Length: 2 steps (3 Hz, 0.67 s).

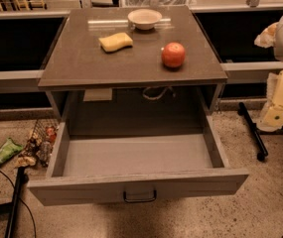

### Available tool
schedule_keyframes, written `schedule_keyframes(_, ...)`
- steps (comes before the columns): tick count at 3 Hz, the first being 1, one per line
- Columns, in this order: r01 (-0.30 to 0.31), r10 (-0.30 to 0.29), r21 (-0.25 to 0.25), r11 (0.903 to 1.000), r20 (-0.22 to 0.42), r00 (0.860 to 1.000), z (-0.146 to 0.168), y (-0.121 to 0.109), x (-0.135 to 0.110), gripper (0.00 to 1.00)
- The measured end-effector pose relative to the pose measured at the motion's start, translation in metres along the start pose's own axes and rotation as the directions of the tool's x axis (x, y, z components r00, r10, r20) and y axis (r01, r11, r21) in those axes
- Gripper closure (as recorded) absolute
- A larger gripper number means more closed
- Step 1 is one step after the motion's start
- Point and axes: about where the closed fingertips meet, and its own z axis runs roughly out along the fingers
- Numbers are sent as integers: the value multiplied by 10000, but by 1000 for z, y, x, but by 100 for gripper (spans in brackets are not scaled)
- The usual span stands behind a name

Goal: Place apple into top drawer

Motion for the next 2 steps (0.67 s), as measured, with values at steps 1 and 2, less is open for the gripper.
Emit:
schedule_keyframes(1,0,0,1,10000,4,10000,0,0,0,0)
schedule_keyframes(2,-57,57,2,10000,531,9986,15,-12,-14,0)
